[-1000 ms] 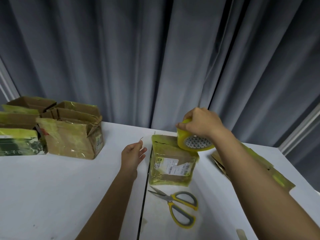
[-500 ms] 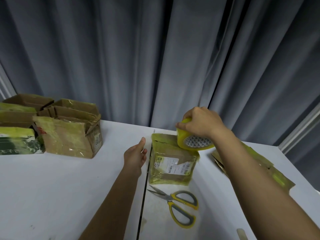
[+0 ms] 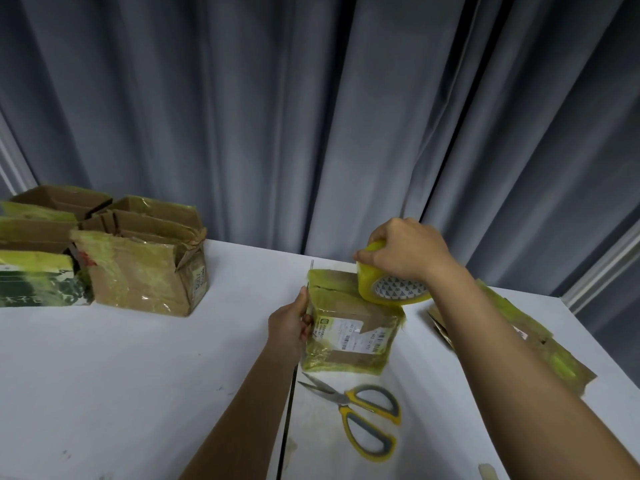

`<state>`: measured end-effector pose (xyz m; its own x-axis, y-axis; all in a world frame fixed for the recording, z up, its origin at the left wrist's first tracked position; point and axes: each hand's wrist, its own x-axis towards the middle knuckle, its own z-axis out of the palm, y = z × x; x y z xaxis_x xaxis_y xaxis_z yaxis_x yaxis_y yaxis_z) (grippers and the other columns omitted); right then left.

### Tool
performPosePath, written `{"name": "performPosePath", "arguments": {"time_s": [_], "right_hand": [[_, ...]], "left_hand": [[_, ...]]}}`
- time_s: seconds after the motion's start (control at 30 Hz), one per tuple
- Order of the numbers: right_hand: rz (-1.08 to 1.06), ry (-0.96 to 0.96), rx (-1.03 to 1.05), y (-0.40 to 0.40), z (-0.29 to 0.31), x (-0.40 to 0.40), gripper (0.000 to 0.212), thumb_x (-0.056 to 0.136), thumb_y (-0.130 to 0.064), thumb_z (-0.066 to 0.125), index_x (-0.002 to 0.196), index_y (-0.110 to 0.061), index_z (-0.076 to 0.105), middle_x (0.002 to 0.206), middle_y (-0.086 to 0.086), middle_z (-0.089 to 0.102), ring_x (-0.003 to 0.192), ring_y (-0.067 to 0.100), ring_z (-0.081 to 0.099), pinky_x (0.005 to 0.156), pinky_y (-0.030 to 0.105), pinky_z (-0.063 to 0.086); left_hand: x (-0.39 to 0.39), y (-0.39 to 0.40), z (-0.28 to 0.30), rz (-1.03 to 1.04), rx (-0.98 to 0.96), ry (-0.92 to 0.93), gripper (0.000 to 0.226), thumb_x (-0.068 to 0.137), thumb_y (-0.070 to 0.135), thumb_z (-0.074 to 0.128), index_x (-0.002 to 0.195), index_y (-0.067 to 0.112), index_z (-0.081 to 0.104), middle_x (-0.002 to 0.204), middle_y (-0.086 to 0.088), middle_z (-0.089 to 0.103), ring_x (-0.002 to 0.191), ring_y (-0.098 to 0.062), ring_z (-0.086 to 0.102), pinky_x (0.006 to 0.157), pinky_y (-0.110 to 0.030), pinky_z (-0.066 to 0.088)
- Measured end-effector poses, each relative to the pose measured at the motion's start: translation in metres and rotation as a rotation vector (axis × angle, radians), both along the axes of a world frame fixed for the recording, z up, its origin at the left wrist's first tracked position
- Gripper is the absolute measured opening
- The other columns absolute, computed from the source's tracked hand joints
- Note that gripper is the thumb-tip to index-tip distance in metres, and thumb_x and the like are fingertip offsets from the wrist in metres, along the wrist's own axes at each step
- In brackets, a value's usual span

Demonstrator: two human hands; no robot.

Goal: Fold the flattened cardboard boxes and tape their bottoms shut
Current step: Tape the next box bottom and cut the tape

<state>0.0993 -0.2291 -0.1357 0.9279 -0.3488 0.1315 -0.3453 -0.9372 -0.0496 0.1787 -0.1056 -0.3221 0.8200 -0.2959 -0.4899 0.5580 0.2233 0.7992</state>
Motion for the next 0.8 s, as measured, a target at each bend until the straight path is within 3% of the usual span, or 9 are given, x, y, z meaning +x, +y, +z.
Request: {"name": "performPosePath", "arguments": {"time_s": [0.13,0.2,0.3,0.37,0.53,0.6,0.63,0.7,0.8], "right_hand": [[-0.001,-0.01,-0.001,0.001,-0.002,0.002,0.043,0.085,-0.057,0.057,0.111,-0.025,0.068,0.114,-0.003,0.066,0.103,0.021,0.056,0.082,0.033,0.041],[-0.003,-0.015,0.0,0.002,-0.003,0.003,0.042,0.084,-0.057,0.058,0.109,-0.026,0.069,0.111,-0.003,0.066,0.101,0.02,0.056,0.08,0.032,0.041],[-0.01,-0.022,0.006,0.004,-0.004,0.003,0.038,0.083,-0.057,0.059,0.103,-0.027,0.07,0.104,-0.005,0.066,0.092,0.018,0.053,0.076,0.03,0.041],[-0.012,-0.025,0.014,0.006,-0.005,0.004,0.037,0.082,-0.056,0.06,0.101,-0.027,0.071,0.097,-0.006,0.064,0.087,0.016,0.051,0.074,0.03,0.041],[-0.019,-0.028,-0.007,0.011,-0.004,0.005,0.037,0.082,-0.055,0.06,0.096,-0.023,0.072,0.091,-0.006,0.066,0.083,0.016,0.054,0.076,0.033,0.047],[-0.017,-0.026,-0.008,0.01,-0.003,0.004,0.038,0.083,-0.056,0.059,0.096,-0.023,0.071,0.088,-0.006,0.064,0.082,0.016,0.054,0.074,0.032,0.046],[-0.015,-0.026,-0.008,0.009,-0.003,0.004,0.038,0.083,-0.057,0.059,0.095,-0.023,0.071,0.086,-0.007,0.062,0.08,0.016,0.054,0.071,0.031,0.044],[-0.008,-0.026,-0.015,0.01,-0.003,0.003,0.037,0.083,-0.057,0.06,0.094,-0.024,0.071,0.085,-0.006,0.062,0.079,0.016,0.053,0.068,0.029,0.042],[0.019,-0.016,0.007,0.007,-0.003,0.005,0.039,0.082,-0.06,0.06,0.1,-0.026,0.068,0.095,-0.007,0.062,0.085,0.015,0.051,0.07,0.029,0.041]], "left_hand": [[-0.002,-0.004,-0.003,-0.024,0.082,-0.118,0.053,0.087,0.044,0.063,0.048,0.014,0.043,0.045,-0.001,0.041,0.04,-0.012,0.036,0.047,-0.023,0.035],[-0.001,-0.006,-0.005,-0.031,0.138,-0.197,0.054,0.089,0.046,0.059,0.049,0.013,0.045,0.048,-0.002,0.046,0.046,-0.016,0.044,0.053,-0.025,0.039],[-0.001,-0.009,-0.008,-0.059,0.234,-0.227,0.049,0.081,0.063,0.055,0.077,0.014,0.054,0.08,-0.01,0.058,0.075,-0.026,0.059,0.072,-0.036,0.05],[-0.004,-0.008,-0.01,-0.079,0.351,-0.218,0.047,0.086,0.06,0.051,0.103,0.016,0.048,0.106,-0.012,0.054,0.095,-0.028,0.058,0.084,-0.038,0.051],[-0.007,0.018,-0.015,-0.238,0.797,-0.797,0.034,0.097,0.025,0.046,0.127,0.008,0.041,0.124,-0.018,0.043,0.11,-0.034,0.049,0.088,-0.036,0.04],[-0.002,0.023,-0.002,-0.124,0.656,-0.901,0.031,0.098,0.013,0.042,0.128,0.006,0.044,0.124,-0.018,0.047,0.116,-0.033,0.048,0.091,-0.03,0.038],[0.0,0.022,0.009,-0.072,0.521,-0.896,0.033,0.099,0.018,0.04,0.131,0.007,0.044,0.128,-0.016,0.047,0.121,-0.03,0.046,0.096,-0.03,0.037],[0.001,0.017,0.032,-0.211,0.316,-0.847,0.056,0.095,0.045,0.043,0.143,0.019,0.031,0.146,-0.005,0.036,0.135,-0.022,0.034,0.11,-0.038,0.031],[-0.001,0.007,0.043,-0.519,0.372,-0.878,0.113,0.06,0.077,0.065,0.149,0.033,0.011,0.154,0.007,0.019,0.14,-0.015,0.024,0.113,-0.046,0.03]]}}
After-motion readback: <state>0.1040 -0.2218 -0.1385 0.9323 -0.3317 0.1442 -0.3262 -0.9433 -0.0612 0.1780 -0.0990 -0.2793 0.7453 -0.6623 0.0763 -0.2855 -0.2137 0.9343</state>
